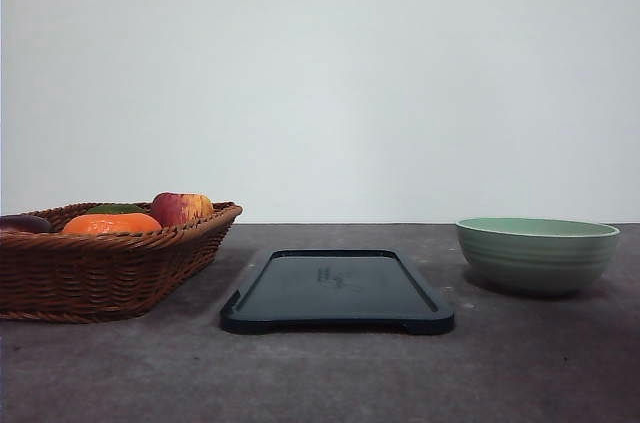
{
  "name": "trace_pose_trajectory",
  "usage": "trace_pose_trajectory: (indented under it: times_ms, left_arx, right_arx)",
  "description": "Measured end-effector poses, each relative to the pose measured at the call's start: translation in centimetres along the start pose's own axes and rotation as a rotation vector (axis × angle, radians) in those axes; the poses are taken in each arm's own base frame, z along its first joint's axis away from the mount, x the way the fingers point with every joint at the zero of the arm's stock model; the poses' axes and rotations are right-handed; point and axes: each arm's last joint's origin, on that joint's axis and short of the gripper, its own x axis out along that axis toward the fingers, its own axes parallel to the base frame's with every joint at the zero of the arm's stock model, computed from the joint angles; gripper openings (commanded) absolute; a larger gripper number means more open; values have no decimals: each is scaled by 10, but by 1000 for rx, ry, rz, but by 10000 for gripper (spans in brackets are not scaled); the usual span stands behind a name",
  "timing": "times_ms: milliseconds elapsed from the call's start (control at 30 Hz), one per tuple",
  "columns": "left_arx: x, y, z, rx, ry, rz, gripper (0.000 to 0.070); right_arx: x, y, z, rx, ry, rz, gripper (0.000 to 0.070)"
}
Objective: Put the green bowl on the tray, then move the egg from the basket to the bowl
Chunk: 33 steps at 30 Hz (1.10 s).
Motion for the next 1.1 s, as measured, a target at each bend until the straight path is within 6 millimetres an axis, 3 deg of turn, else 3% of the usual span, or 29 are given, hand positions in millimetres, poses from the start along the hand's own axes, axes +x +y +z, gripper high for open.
trace_pose_trajectory:
  times_ms: [100, 200, 367, 533, 767, 933, 1100]
  left_arx:
    - [0, -2, 3, -166, -26, -25, 0]
    - [-1, -8, 11, -182, -119, -84, 0]
    - [-7, -20, 29, 22, -339, -170, 0]
    - [-10, -26, 39, 231, -462, -132, 0]
    - [-8, -48, 69, 313, -466, -51, 0]
    - [10, -61, 85, 341, -321, 10, 0]
    - [31, -81, 107, 361, -141, 12, 0]
  right_arx:
    - [0, 3, 8, 72, -79, 30, 5]
    - [-2, 6, 19, 97, -200, 56, 5]
    - [-4, 8, 27, 61, -287, 71, 6]
    - [-5, 13, 43, -53, -307, 45, 6]
    - [7, 28, 87, -170, -289, 21, 6]
    - [31, 39, 119, -200, -227, 19, 6]
    - [62, 47, 137, -207, -57, 64, 6]
